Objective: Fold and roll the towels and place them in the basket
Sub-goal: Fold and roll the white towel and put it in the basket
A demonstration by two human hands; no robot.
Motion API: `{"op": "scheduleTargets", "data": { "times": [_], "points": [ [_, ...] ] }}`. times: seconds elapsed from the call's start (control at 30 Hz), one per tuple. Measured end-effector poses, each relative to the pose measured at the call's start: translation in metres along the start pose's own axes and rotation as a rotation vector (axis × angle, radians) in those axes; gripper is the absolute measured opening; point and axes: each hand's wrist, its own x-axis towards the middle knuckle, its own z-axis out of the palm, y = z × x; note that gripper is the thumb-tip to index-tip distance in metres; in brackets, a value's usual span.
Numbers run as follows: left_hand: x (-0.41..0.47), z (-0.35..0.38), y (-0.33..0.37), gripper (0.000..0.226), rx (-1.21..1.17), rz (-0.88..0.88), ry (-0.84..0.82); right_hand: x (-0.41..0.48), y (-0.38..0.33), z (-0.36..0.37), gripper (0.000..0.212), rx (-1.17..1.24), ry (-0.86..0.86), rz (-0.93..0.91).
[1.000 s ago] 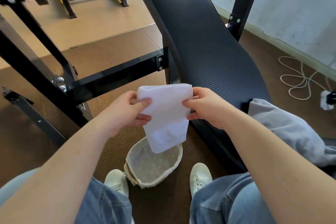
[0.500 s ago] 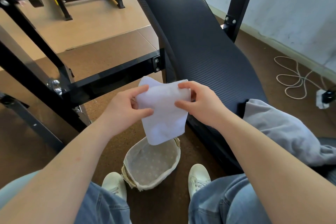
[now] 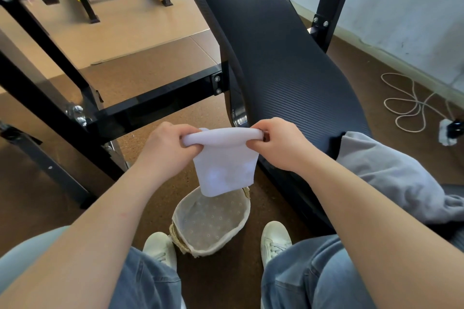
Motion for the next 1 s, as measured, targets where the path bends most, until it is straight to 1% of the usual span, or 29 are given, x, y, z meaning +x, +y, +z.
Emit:
{"op": "scheduleTargets", "data": {
  "times": [0.07, 0.13, 0.17, 0.27, 0.3, 0.4, 0.43, 0.5, 0.57, 0.6, 0.63, 0.7, 0.77, 0.83, 0.9, 0.93, 1.0],
  "points": [
    [0.004, -0.003, -0.002, 0.027, -0.105, -0.080, 0.004, 0.002, 0.002, -0.004, 0.016, 0.069, -0.034, 0.038],
    [0.005, -0.002, 0.001, 0.033, -0.192, -0.130, -0.007, 0.003, 0.004, -0.005, 0.019, 0.202, -0.056, 0.099],
    [0.004, -0.001, 0.004, 0.035, -0.223, -0.136, -0.014, 0.004, 0.005, -0.005, 0.021, 0.267, -0.052, 0.131],
    [0.003, 0.002, 0.008, 0.019, -0.370, -0.107, 0.005, 0.007, 0.005, -0.002, 0.027, 0.421, 0.003, 0.182],
    [0.002, 0.001, 0.008, 0.019, -0.406, -0.101, 0.019, 0.008, 0.005, -0.001, 0.027, 0.492, 0.026, 0.198],
    [0.001, 0.000, 0.009, 0.031, -0.525, -0.097, 0.088, 0.006, 0.002, -0.002, 0.028, 0.740, 0.058, 0.248],
    [0.000, 0.000, 0.008, 0.033, -0.557, -0.098, 0.110, 0.006, 0.002, -0.002, 0.031, 0.783, 0.055, 0.262],
    [-0.001, 0.002, 0.006, 0.027, -0.583, -0.094, 0.161, 0.006, 0.002, -0.003, 0.039, 0.834, 0.017, 0.279],
    [-0.001, 0.003, 0.004, 0.013, -0.549, -0.073, 0.204, 0.006, 0.002, -0.004, 0.045, 0.877, -0.030, 0.266],
    [0.000, 0.003, 0.004, 0.007, -0.536, -0.069, 0.208, 0.006, 0.001, -0.004, 0.044, 0.877, -0.039, 0.249],
    [0.000, 0.002, 0.005, 0.006, -0.544, -0.075, 0.197, 0.007, 0.002, -0.004, 0.039, 0.851, -0.025, 0.228],
    [0.000, 0.001, 0.008, 0.015, -0.576, -0.098, 0.146, 0.007, 0.003, 0.000, 0.025, 0.731, 0.068, 0.191],
    [-0.001, 0.002, 0.011, 0.022, -0.543, -0.061, 0.103, 0.008, 0.006, 0.003, 0.015, 0.530, 0.193, 0.136],
    [-0.003, 0.002, 0.014, 0.031, -0.466, 0.006, 0.045, 0.010, 0.009, 0.005, 0.014, 0.406, 0.260, 0.080],
    [-0.004, 0.002, 0.014, 0.050, -0.390, 0.065, -0.021, 0.008, 0.007, 0.004, 0.021, 0.378, 0.254, 0.052],
    [-0.005, 0.003, 0.013, 0.053, -0.353, 0.113, -0.018, 0.007, 0.007, 0.002, 0.022, 0.386, 0.226, 0.052],
    [-0.008, 0.003, 0.012, 0.040, -0.298, 0.226, 0.057, 0.005, 0.006, -0.001, 0.029, 0.399, 0.108, 0.050]
  ]
}}
